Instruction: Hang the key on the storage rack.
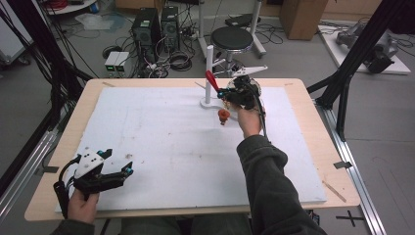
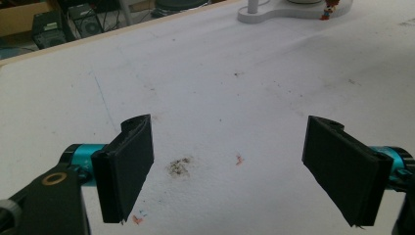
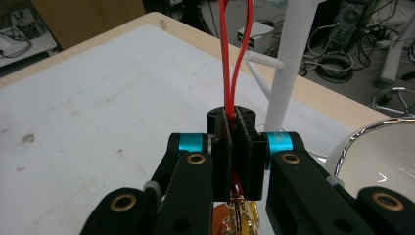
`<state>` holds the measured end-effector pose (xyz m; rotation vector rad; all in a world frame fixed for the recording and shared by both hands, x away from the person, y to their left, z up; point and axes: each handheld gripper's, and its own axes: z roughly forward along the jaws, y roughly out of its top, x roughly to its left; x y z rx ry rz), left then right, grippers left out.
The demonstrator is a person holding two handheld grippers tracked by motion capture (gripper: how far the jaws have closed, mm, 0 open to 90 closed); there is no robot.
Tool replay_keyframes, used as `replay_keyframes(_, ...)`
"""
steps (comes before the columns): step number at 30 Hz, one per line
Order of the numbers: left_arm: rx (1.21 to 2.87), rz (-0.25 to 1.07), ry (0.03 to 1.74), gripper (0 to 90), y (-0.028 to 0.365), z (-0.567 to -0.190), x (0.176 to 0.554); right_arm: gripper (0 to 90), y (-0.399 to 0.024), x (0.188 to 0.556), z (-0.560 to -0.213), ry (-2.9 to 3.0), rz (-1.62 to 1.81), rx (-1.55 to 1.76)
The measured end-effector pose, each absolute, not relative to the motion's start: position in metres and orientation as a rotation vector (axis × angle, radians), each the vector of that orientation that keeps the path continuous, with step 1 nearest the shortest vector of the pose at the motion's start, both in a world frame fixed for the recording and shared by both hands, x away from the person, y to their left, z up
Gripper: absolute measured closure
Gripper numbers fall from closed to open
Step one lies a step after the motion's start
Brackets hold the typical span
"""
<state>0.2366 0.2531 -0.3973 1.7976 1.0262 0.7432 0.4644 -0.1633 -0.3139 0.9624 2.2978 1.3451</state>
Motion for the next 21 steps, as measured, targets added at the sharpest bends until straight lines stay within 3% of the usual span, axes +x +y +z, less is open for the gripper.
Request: replay_keyframes(21, 1.801, 0.747, 1.014, 19.8, 0.252, -0.397, 0.236, 85.9, -0.15, 0.478, -0.333, 2.316, 1.251, 1.035)
